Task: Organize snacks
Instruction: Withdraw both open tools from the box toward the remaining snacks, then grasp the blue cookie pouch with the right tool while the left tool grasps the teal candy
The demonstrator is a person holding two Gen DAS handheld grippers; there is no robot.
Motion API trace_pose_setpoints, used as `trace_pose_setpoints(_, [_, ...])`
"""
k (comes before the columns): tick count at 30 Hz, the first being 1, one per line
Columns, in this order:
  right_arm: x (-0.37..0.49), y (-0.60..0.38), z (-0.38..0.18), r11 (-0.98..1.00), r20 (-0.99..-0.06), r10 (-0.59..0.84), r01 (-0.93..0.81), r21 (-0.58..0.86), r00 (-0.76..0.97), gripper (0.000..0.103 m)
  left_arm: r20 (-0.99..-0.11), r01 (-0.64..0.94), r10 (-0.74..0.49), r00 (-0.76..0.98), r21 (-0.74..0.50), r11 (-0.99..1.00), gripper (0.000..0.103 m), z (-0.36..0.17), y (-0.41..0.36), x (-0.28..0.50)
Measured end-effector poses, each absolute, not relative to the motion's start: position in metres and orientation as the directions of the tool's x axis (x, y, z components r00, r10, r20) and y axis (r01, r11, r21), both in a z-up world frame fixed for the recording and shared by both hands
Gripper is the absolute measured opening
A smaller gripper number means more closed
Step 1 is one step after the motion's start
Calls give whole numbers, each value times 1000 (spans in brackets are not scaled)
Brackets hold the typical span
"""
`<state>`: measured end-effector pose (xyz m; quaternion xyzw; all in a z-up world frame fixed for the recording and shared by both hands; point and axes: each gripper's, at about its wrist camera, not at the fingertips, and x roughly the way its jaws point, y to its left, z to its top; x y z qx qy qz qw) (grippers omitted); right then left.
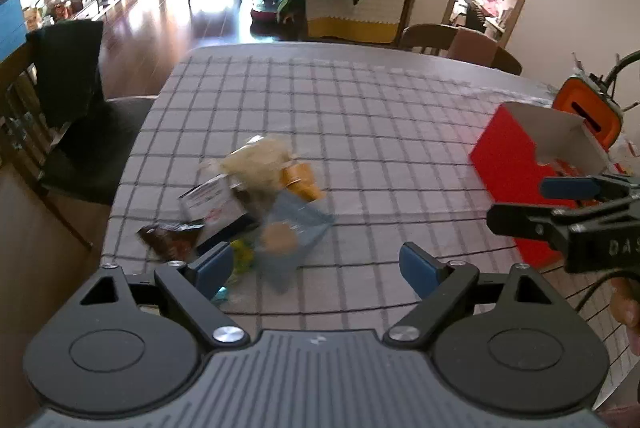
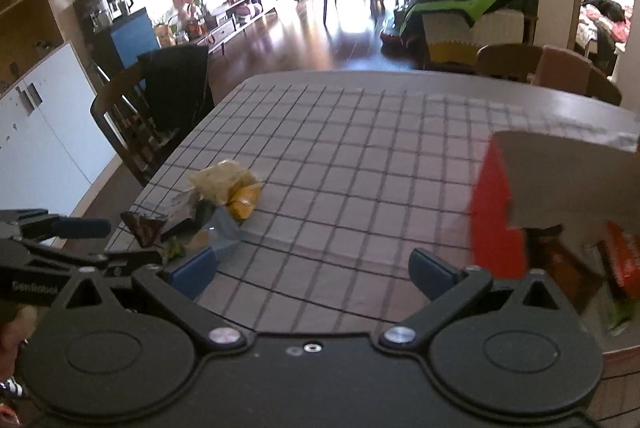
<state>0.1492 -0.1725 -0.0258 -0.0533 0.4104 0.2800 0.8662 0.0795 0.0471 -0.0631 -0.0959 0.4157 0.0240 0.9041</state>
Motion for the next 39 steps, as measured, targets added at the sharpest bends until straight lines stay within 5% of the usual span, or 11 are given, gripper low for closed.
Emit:
trace_pose_setpoints(15, [161,-65,-72,845,-823,372,-524,109,429,101,-797,-224,6,604,-162,961,90,-109,111,59])
trace_pose_setpoints(31, [196,1,-125,947,-904,213,-307,97,370,92,-815,-303,47,578,-161,939,90,-128,135,55])
trace_pose_setpoints(39, [196,16,-135,946,-906,169,-323,38,389,89,-838,-356,39,544,-188,915,79,-137,144,58])
